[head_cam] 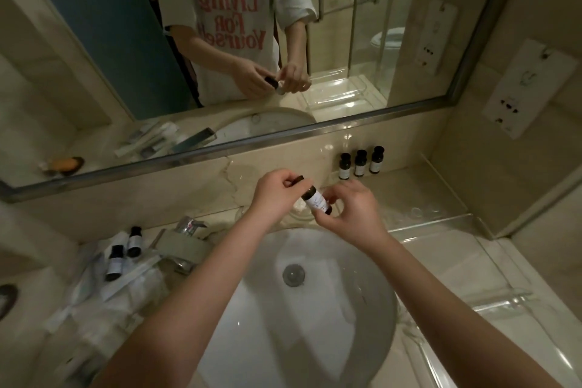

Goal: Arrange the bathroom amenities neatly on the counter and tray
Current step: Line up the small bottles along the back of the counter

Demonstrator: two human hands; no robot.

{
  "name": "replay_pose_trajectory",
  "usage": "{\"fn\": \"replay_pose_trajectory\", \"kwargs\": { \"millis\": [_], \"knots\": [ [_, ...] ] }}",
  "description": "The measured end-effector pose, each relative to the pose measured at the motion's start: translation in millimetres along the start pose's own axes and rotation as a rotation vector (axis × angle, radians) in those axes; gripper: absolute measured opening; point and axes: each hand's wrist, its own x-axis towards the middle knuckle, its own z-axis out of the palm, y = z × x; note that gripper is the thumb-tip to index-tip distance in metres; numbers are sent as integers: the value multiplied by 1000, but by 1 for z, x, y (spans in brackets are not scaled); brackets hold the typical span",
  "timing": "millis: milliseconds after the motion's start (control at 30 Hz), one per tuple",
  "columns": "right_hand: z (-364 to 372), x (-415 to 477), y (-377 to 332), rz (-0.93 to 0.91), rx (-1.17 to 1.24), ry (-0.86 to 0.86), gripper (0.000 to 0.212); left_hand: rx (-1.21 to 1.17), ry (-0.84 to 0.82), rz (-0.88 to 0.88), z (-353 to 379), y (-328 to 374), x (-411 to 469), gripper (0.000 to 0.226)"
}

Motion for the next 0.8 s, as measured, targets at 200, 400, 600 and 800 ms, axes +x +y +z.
{"fn": "replay_pose_trajectory", "kwargs": {
  "millis": [200, 400, 600, 800],
  "knots": [
    [-16, -4, 25, 138, 231, -71, 23, 50, -132, 105, 21, 10, 14, 4],
    [-24, 0, 62, 242, 208, -34, 29, 237, -217, 236, 68, 29, 36, 16],
    [-27, 25, 134, 581, 334, 44, 30, 283, -133, 151, 100, 16, 76, 43],
    [-25, 76, 200, 722, 372, 34, 28, 555, -87, 253, 107, -3, 114, 48]
  ]
}}
